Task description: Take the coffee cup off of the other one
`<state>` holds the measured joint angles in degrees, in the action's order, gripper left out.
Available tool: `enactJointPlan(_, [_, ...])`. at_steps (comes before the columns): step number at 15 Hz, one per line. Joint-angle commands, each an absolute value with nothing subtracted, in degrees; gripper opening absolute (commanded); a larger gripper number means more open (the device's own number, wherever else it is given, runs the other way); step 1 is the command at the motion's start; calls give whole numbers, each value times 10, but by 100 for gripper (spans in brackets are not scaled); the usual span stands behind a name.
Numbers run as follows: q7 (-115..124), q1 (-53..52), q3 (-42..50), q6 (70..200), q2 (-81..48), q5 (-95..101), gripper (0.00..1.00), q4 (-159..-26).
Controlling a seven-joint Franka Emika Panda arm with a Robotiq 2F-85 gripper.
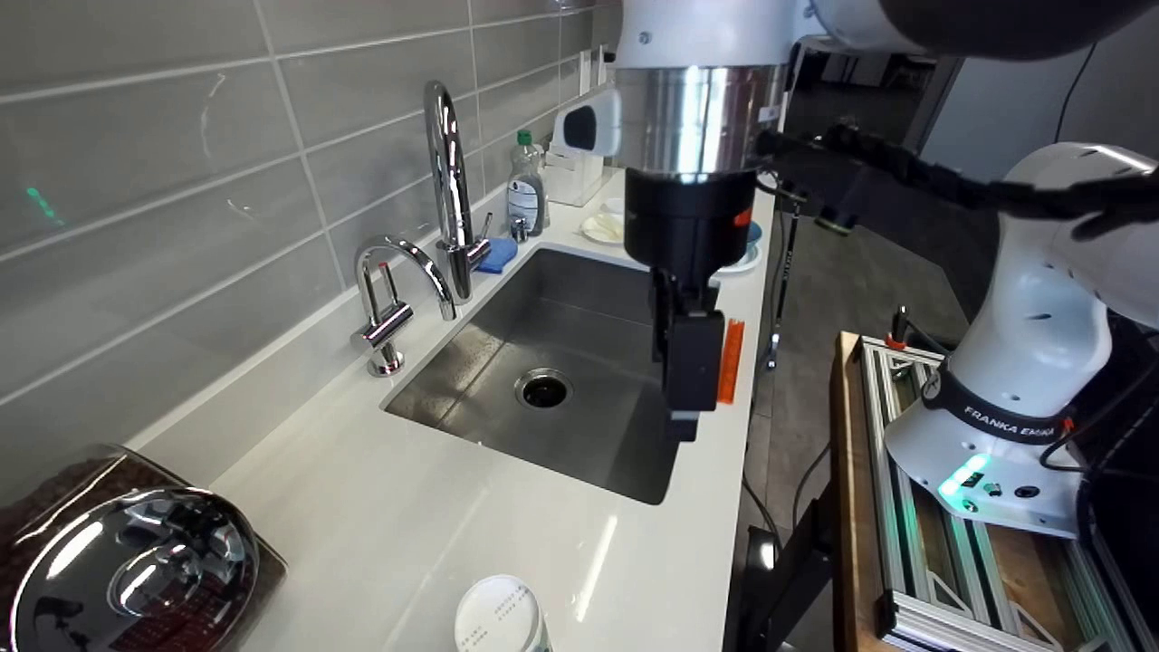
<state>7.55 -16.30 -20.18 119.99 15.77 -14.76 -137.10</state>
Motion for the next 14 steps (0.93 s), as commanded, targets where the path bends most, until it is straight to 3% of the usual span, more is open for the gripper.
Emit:
enactJointPlan(1, [79, -170, -216, 1244, 70, -84, 100, -1313])
enactJointPlan(8, [91, -192, -220, 1316, -26, -12, 100, -1251])
enactJointPlan(14, [81, -192, -211, 1306, -1, -29, 100, -1270])
